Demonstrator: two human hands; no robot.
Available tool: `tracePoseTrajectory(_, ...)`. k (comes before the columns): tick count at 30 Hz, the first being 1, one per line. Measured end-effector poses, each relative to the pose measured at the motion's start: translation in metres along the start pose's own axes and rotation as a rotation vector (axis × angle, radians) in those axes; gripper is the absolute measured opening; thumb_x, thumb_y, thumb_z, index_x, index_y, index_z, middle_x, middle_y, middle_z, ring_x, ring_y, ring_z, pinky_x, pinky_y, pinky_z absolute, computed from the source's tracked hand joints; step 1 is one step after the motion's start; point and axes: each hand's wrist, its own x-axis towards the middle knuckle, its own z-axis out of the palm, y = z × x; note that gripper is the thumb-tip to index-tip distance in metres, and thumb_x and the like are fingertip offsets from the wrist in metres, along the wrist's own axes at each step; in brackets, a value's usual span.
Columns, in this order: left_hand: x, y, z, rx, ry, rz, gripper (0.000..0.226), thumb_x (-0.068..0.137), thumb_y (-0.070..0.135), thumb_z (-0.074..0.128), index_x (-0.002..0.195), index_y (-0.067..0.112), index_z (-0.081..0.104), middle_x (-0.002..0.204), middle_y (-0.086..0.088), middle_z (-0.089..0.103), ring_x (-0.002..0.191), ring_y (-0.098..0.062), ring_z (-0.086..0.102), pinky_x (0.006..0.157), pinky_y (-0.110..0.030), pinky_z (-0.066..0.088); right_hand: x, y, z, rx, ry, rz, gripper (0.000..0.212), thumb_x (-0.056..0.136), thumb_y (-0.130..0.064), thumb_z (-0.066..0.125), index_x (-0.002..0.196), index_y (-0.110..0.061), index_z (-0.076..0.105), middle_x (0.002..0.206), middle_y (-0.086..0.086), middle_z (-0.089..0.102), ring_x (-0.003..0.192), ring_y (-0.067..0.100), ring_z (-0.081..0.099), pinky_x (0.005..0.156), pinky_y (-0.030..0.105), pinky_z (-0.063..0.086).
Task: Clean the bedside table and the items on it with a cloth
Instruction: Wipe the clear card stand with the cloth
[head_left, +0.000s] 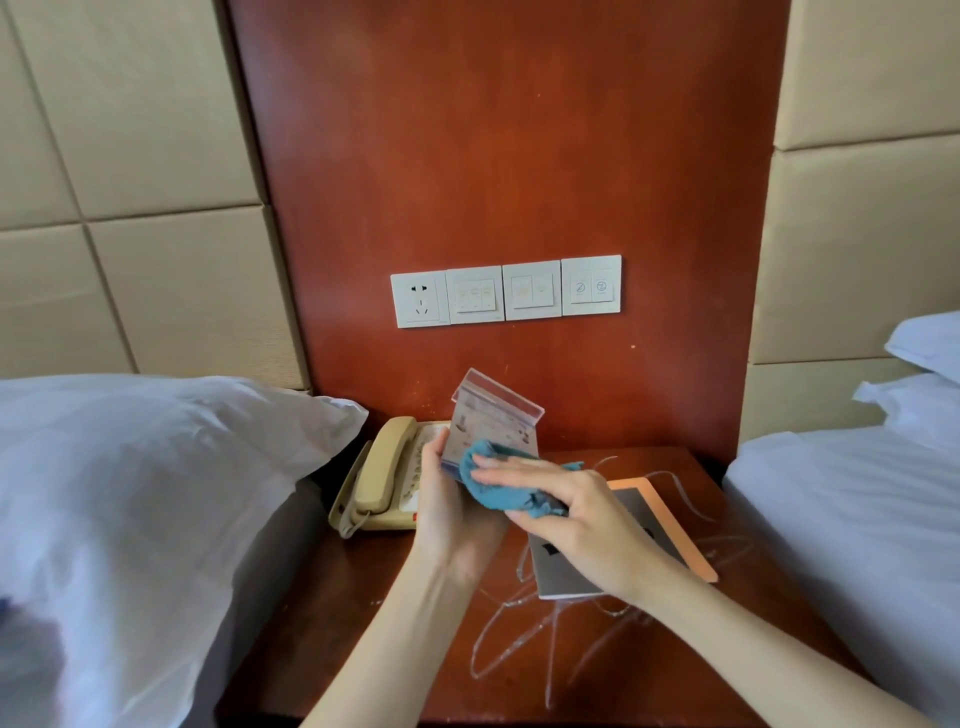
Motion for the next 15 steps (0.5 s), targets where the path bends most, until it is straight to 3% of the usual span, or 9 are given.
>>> tracePoseTrajectory(2,-0.002,0.001,-0.001,-0.028,-0.015,0.003,0.048,0.093,0.047,0.037,0.116,0.011,0.059,0.099,-0.017,0.072,0.092,-0.028,0.070,0.079,-0.041,0.059,0.001,0.000,-0.008,0.008,-0.002,0.041,0.040,0.089,-0.001,0.058,0.120,-0.026,0.067,0.131,-0.020,0.058,0.125,-0.010,0.044,0.095,0.012,0.044)
tracePoseTrajectory(5,-0.003,0.002,0.001,-0.040,-0.055,-0.016,0.053,0.094,0.048,0.035,0.126,0.010,0.054,0.116,-0.023,0.064,0.110,-0.034,0.060,0.091,-0.047,0.052,0.003,0.004,-0.019,0.032,0.028,0.114,0.038,0.089,0.003,0.056,0.114,-0.022,0.070,0.130,-0.017,0.058,0.122,-0.010,0.047,0.082,0.012,0.049)
tracePoseTrajectory(10,-0.002,0.003,-0.001,0.113,-0.074,-0.029,0.061,0.090,0.053,0.030,0.129,0.013,0.053,0.119,-0.019,0.057,0.108,-0.032,0.055,0.087,-0.048,0.048,0.006,0.020,-0.029,0.068,0.113,0.187,0.041,0.089,0.005,0.056,0.108,-0.027,0.073,0.122,-0.012,0.065,0.111,0.000,0.060,0.082,0.019,0.054)
tracePoseTrajectory(13,-0.002,0.003,-0.009,0.149,-0.076,-0.062,0.056,0.085,0.058,0.035,0.110,0.022,0.069,0.106,-0.014,0.069,0.092,-0.027,0.068,0.073,-0.044,0.054,0.012,0.028,-0.036,0.216,0.278,0.281,0.037,0.088,0.001,0.059,0.096,-0.031,0.075,0.107,-0.001,0.073,0.097,0.011,0.069,0.074,0.024,0.056)
tracePoseTrajectory(15,-0.004,0.004,-0.014,0.133,-0.072,-0.067,0.053,0.078,0.059,0.044,0.105,0.023,0.071,0.099,-0.011,0.073,0.088,-0.026,0.070,0.069,-0.042,0.055,0.016,0.031,-0.042,0.234,0.499,0.261,0.034,0.088,-0.001,0.059,0.092,-0.031,0.075,0.105,-0.003,0.073,0.098,0.013,0.069,0.075,0.023,0.054)
